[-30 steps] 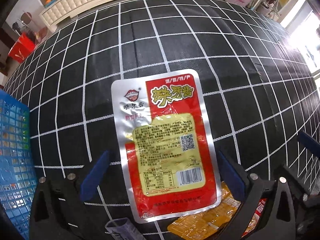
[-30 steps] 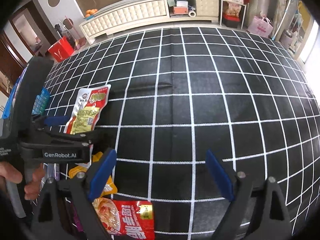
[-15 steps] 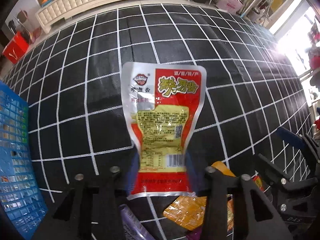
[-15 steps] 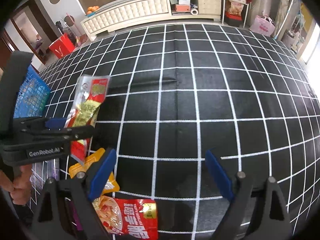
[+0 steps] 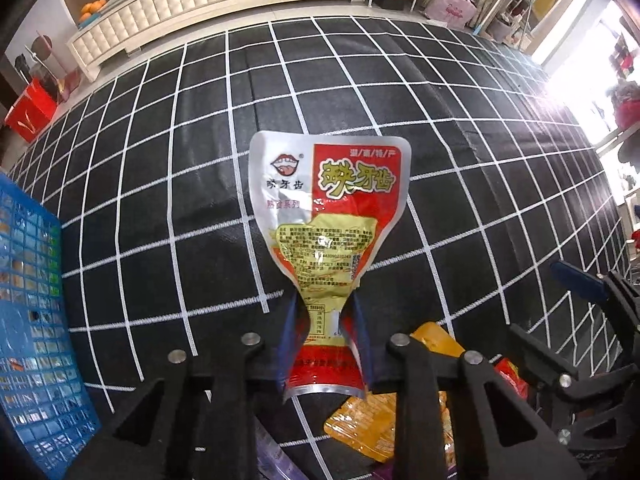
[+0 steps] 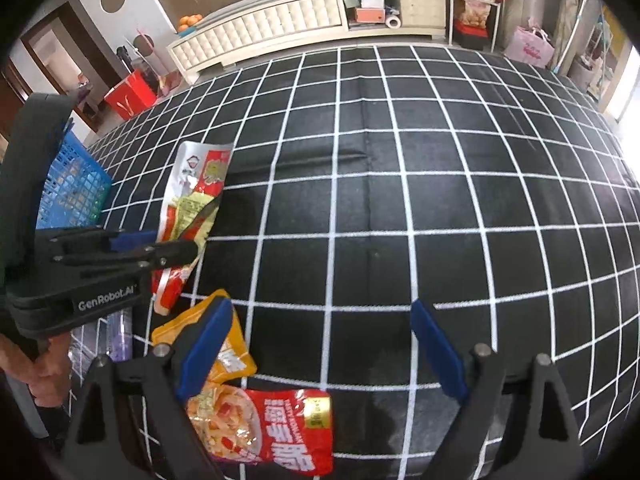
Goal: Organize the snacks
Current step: 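Lift the red-and-white pack with the left tool while the right tool grasps the purple Doublemint gum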
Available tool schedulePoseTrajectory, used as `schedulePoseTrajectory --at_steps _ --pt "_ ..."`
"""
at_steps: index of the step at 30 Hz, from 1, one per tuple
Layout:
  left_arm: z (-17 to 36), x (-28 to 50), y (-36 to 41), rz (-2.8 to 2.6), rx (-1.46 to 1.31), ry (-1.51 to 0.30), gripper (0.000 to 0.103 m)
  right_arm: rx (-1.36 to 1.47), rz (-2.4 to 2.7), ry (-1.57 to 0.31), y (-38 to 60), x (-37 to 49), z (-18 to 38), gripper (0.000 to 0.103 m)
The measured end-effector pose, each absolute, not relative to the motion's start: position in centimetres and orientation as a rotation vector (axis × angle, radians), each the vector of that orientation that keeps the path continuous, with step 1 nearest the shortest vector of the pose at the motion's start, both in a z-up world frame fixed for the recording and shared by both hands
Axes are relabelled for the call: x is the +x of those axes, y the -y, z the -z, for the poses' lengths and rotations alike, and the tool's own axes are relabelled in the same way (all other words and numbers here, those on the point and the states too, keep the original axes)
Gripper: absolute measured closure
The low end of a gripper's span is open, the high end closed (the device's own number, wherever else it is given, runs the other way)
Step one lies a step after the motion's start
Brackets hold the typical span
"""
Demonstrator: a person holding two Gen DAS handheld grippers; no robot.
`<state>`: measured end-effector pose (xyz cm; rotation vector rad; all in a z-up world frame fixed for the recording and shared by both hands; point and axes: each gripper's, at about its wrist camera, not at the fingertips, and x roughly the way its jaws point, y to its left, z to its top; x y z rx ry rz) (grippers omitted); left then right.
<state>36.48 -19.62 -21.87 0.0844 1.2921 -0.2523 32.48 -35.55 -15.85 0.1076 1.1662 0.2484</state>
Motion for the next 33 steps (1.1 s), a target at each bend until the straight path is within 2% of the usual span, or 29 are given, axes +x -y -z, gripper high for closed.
schedulePoseTrajectory --at_steps 7,15,28,30,32,33 --pt "17.9 32.9 18.4 0.289 0.093 -1.210 0.079 0.061 -0.235 -1.146 34.2 31.4 13.7 0.010" --pt "13.7 28.1 13.7 0.252 0.089 -1.125 0.079 -0.034 -0.308 -1.120 29.4 29.3 10.7 0.010" --pt "14.3 20.4 6.9 0.181 0.027 -1.082 0.079 -0.106 -0.394 -1.152 23.4 26.5 12.2 0.010" --pt "14.6 19.3 6.3 0.178 0.005 -1.084 0.079 -0.136 -0.424 -1.171 22.2 26.3 13.0 0.016" --pt "14.9 18.6 6.0 0.168 -0.002 -1.086 0.079 -0.145 -0.441 -1.197 21.2 26.3 13.8 0.030" --pt "15.1 18.2 5.7 0.164 -0.009 -1.088 0.079 -0.149 -0.450 -1.208 20.7 26.2 14.2 0.031"
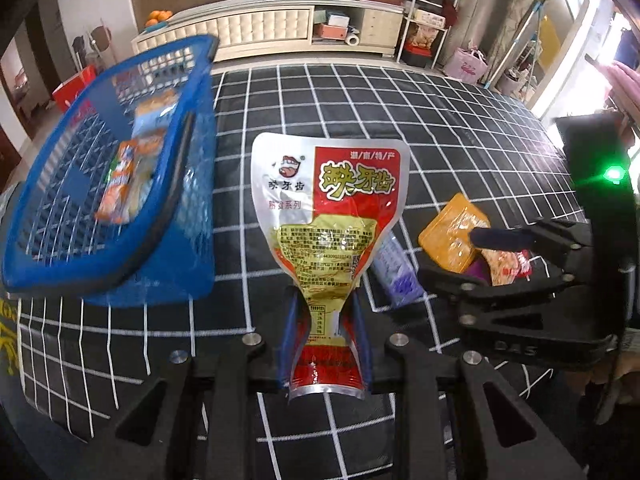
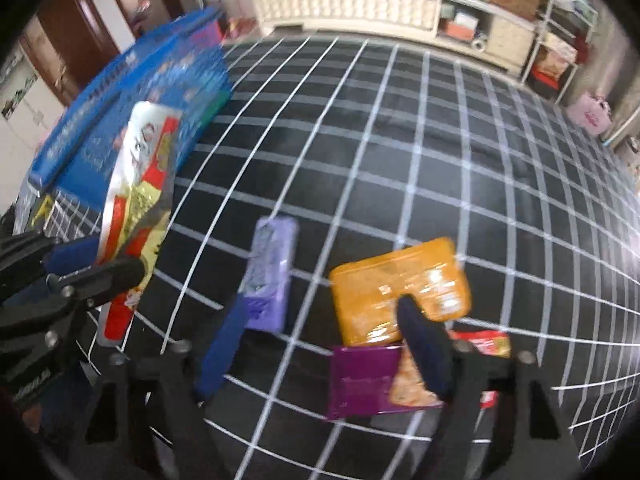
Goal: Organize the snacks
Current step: 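Lift the red-and-white pack with the left tool while the right tool grasps the purple Doublemint gum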
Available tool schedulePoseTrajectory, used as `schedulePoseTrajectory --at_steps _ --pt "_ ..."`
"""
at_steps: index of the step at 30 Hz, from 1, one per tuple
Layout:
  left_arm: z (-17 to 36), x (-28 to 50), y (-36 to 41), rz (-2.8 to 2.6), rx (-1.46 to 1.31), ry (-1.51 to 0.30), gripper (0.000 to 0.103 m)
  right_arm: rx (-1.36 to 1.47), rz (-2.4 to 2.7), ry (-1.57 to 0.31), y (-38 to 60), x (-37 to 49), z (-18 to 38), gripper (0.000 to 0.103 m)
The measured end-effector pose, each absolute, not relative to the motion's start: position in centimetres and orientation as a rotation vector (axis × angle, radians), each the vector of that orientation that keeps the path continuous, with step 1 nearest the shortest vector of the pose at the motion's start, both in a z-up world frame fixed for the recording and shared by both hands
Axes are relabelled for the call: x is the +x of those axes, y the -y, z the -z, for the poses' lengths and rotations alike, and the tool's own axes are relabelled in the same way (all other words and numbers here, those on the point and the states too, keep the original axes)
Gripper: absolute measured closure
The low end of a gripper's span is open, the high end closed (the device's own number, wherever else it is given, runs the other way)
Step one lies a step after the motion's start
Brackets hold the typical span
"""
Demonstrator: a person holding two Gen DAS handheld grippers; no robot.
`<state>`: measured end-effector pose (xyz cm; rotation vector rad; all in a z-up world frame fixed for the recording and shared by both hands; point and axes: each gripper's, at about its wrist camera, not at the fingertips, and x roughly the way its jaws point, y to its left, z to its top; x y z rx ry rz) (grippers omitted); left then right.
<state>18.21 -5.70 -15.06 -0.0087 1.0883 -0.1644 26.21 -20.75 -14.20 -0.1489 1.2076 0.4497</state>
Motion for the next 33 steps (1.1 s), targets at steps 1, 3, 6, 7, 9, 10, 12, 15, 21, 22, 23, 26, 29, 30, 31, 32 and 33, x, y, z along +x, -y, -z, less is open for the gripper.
schedulePoseTrajectory --at_steps 1,3,6,7,9,10,12,15,21,22,23,26,29,30,31,32,33 --pt "15.2 18.0 5.5 0.162 -0.018 -1.090 0.079 -0.153 -0.454 -1.214 20.3 26.2 14.5 0.031" --pt "15.5 17.7 5.4 0.154 -0.036 -1.090 0.079 -0.161 -0.465 -1.220 19.6 26.1 15.0 0.032" --pt "15.6 17.1 5.1 0.144 -0.039 -1.087 0.079 -0.165 -0.471 -1.224 18.4 25.9 15.4 0.034" --pt "15.6 17.1 5.3 0.142 -0.033 -1.085 0.079 -0.165 -0.471 -1.227 18.0 25.9 15.6 0.035" --pt "15.6 17.0 5.4 0.138 -0.026 -1.081 0.079 -0.172 -0.460 -1.235 17.3 26.3 15.9 0.037" --pt "15.6 16.9 5.4 0.135 -0.021 -1.078 0.079 -0.174 -0.458 -1.239 17.1 26.5 16.1 0.040" --pt "15.6 16.8 5.5 0.134 -0.018 -1.078 0.079 -0.177 -0.457 -1.246 16.7 26.5 16.5 0.044" --pt "15.7 16.7 5.2 0.141 -0.007 -1.076 0.079 -0.185 -0.468 -1.263 16.3 26.6 17.2 0.064" --pt "15.1 16.2 5.2 0.156 -0.002 -1.057 0.079 -0.191 -0.455 -1.217 16.7 25.5 16.6 0.067" --pt "15.0 16.2 5.2 0.159 0.003 -1.055 0.079 -0.190 -0.456 -1.206 16.8 25.3 16.2 0.067" --pt "14.8 16.1 5.3 0.164 0.009 -1.050 0.079 -0.187 -0.456 -1.194 16.9 25.1 15.6 0.067" --pt "14.4 15.7 5.2 0.178 0.013 -1.038 0.079 -0.159 -0.454 -1.155 17.3 24.5 13.8 0.068" --pt "13.4 15.4 5.5 0.199 0.029 -1.017 0.079 -0.141 -0.459 -1.115 17.5 24.0 11.9 0.071" --pt "13.1 15.2 5.8 0.207 0.049 -1.009 0.079 -0.143 -0.458 -1.103 17.5 23.8 11.3 0.071" --pt "12.7 15.0 6.0 0.210 0.072 -0.995 0.079 -0.144 -0.458 -1.090 17.5 23.6 10.8 0.073" --pt "12.2 14.9 6.0 0.216 0.080 -0.985 0.079 -0.146 -0.459 -1.074 17.5 23.3 10.0 0.074" --pt "11.9 14.8 6.0 0.221 0.079 -0.978 0.079 -0.151 -0.456 -1.061 17.6 23.0 9.5 0.075"
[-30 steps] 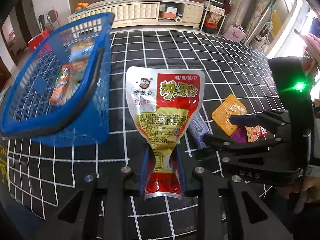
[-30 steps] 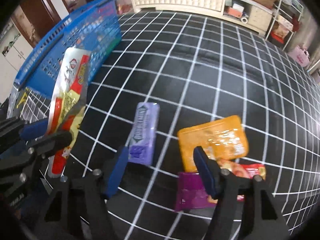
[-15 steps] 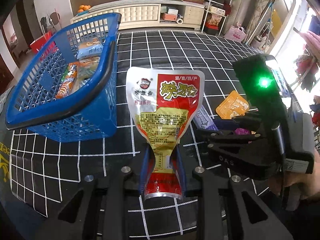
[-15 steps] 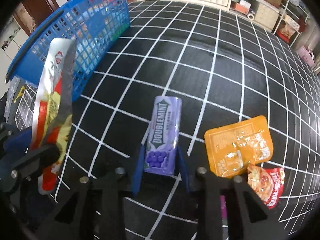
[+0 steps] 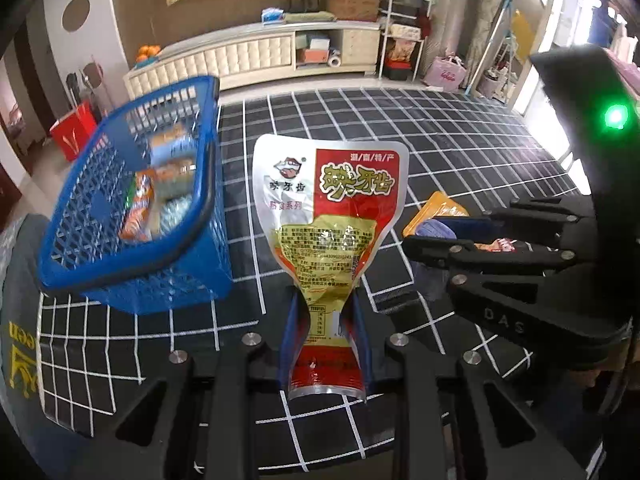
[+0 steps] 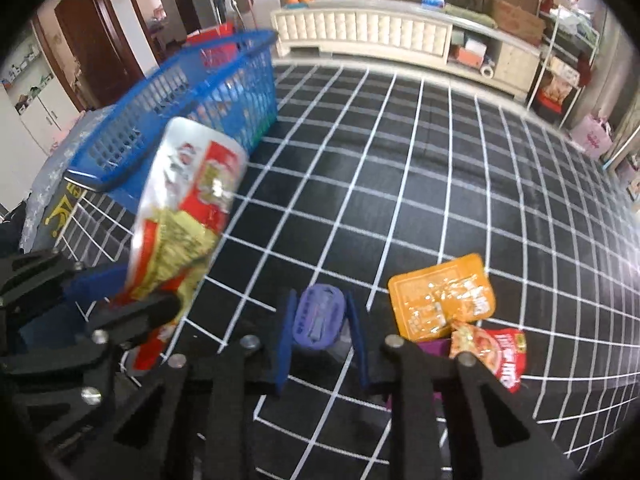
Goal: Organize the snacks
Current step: 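Lift the red-and-white pack with the left tool while the right tool grasps the purple Doublemint gum, then carry the red-and-white pack and the purple gum over the blue basket with both tools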
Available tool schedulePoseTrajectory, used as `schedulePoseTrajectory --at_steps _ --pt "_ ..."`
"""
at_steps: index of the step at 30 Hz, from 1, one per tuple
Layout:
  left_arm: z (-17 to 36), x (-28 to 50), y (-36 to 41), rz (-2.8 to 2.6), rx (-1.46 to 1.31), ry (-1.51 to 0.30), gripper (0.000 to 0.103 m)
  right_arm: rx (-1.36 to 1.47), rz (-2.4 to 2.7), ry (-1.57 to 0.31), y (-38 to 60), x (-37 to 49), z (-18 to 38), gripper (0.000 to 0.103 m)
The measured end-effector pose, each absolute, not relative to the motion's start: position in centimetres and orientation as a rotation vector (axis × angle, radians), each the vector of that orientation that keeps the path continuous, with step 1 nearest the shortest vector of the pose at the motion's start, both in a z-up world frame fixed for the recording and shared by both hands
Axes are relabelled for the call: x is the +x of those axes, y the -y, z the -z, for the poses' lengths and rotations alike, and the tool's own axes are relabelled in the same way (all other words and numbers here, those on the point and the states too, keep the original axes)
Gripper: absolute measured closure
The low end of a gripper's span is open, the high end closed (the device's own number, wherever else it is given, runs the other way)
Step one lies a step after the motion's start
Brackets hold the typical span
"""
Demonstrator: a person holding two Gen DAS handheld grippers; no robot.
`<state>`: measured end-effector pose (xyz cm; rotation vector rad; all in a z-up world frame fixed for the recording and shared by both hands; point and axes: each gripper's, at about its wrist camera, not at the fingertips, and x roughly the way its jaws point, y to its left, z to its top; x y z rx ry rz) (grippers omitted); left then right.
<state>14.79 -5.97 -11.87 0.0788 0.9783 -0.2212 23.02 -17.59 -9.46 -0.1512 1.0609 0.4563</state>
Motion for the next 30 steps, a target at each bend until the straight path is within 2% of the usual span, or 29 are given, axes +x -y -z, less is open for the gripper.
schedulePoseTrajectory --at_steps 10,20,30 --pt "6.4 14.4 3.3 0.226 0.070 -0.879 0.079 -0.144 -0.492 -0.920 16.2 22.7 2.9 0.078" --pt "2.3 16.1 -4.4 0.134 0.031 -0.832 0.079 -0.136 -0.590 -0.793 10.8 24.4 -2.7 0.078" --pt "2.8 19.6 -11.2 0.057 -0.017 -0.878 0.079 -0.138 -0.687 -0.790 4.4 27.0 -2.9 0.077"
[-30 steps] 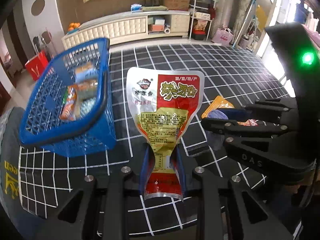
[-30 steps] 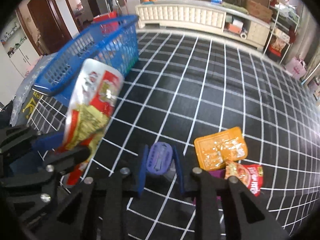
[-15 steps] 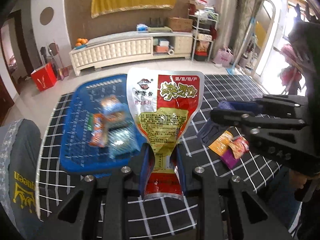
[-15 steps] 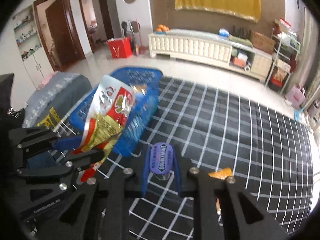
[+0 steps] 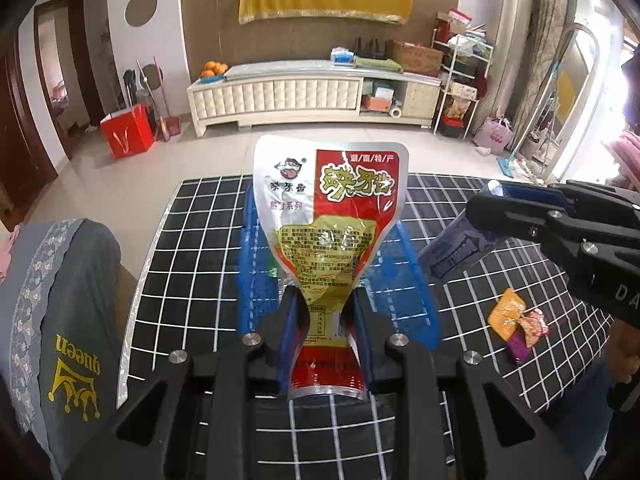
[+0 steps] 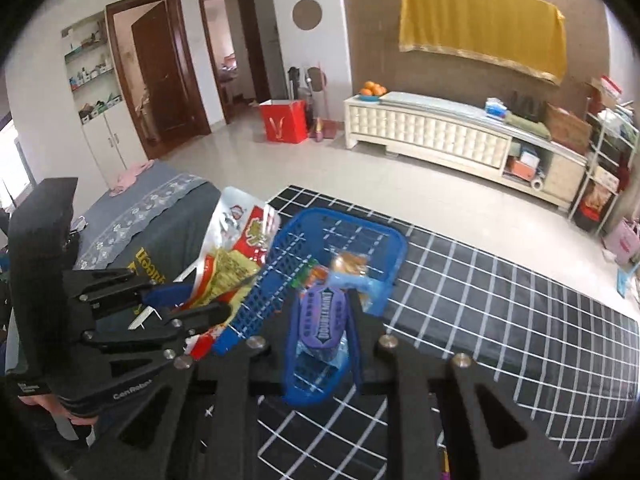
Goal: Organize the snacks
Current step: 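Carry the red-and-white pack and the purple gum over the blue basket with both tools, then lower both snacks into the basket and open both tools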
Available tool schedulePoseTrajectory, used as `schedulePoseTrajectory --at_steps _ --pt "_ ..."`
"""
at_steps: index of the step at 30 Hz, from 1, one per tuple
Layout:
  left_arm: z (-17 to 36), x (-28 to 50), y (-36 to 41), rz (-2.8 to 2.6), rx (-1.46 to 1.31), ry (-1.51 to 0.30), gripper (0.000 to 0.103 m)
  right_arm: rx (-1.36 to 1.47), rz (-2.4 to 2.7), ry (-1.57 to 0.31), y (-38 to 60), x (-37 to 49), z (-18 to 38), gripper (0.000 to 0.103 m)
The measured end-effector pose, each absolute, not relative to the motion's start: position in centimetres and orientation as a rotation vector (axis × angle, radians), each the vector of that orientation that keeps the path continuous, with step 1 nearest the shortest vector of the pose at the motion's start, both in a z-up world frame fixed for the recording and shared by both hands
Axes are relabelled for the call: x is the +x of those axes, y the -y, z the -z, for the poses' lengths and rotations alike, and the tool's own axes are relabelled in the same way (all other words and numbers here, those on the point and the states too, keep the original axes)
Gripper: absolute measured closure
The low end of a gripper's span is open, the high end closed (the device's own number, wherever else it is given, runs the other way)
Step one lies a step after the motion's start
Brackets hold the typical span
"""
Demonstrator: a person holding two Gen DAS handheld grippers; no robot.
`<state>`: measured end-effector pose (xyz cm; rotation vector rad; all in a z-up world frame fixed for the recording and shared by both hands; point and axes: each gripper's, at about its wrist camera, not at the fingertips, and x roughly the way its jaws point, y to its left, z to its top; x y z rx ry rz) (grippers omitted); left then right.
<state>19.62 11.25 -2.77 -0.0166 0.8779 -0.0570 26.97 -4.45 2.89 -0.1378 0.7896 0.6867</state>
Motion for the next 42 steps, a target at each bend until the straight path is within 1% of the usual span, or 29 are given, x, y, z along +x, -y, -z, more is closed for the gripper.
schedulePoseTrajectory --at_steps 11,18,21,22,23,26,29,36,42 --pt "7.5 25.4 -13.7 0.063 -0.086 -1.000 0.078 -0.132 -0.691 -0.902 1.9 30.1 1.4 0.077" --pt "9.8 28.9 -13.6 0.091 -0.089 -1.052 0.076 -0.154 -0.677 -0.926 1.6 31.9 2.3 0.077" --pt "10.0 30.2 -13.5 0.081 -0.081 -1.060 0.069 -0.146 -0.673 -0.939 1.7 32.5 2.5 0.077" --pt "10.1 30.6 -13.6 0.074 -0.070 -1.056 0.059 -0.143 -0.673 -0.944 1.7 32.7 2.6 0.077" --pt "10.2 30.9 -13.6 0.067 -0.060 -1.057 0.046 -0.140 -0.672 -0.948 1.6 32.9 2.6 0.077" --pt "10.3 31.3 -13.3 0.099 -0.041 -1.048 0.033 -0.143 -0.671 -0.953 1.5 33.1 2.7 0.077" --pt "10.0 30.6 -12.6 0.104 0.004 -1.032 0.030 -0.153 -0.670 -0.953 1.3 33.0 2.5 0.077" --pt "9.0 29.0 -12.7 0.086 0.018 -0.998 0.030 -0.145 -0.676 -0.973 1.1 32.9 2.1 0.077" --pt "8.2 27.6 -13.8 0.085 -0.005 -0.973 0.030 -0.188 -0.663 -1.030 0.2 33.0 3.2 0.077"
